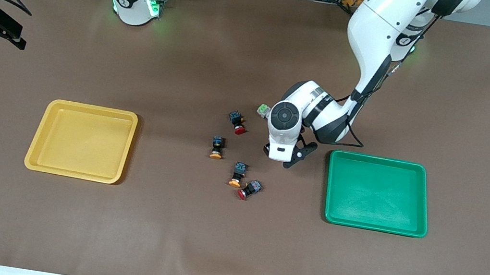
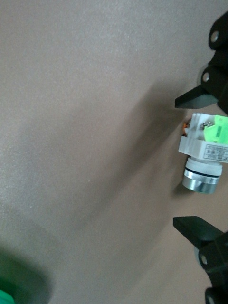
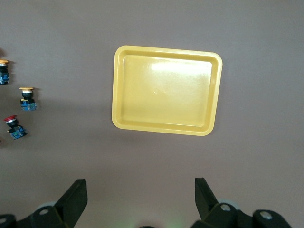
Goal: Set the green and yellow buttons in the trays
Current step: 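Lower the left gripper and grasp the green-capped button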
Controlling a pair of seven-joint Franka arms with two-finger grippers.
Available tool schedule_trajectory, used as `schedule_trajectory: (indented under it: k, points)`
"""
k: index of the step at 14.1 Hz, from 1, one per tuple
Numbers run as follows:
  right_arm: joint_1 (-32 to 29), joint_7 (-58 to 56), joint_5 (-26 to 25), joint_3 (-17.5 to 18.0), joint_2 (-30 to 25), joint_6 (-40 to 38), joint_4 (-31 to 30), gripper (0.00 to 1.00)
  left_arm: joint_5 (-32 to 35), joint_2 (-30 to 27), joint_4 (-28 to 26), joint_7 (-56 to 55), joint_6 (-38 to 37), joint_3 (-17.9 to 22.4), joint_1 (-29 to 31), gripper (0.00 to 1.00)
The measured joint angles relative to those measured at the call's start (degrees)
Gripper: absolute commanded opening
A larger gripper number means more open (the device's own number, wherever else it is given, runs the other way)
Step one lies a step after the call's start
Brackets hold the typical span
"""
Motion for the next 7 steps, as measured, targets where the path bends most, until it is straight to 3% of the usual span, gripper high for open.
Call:
schedule_trajectory:
  k: [7]
  points:
    - [-0.1,0.0,0.0,-0.1,0.0,0.0,0.0,1.0,0.0,-0.1,-3.5,3.4,7.1,-0.2,-0.1,1.0]
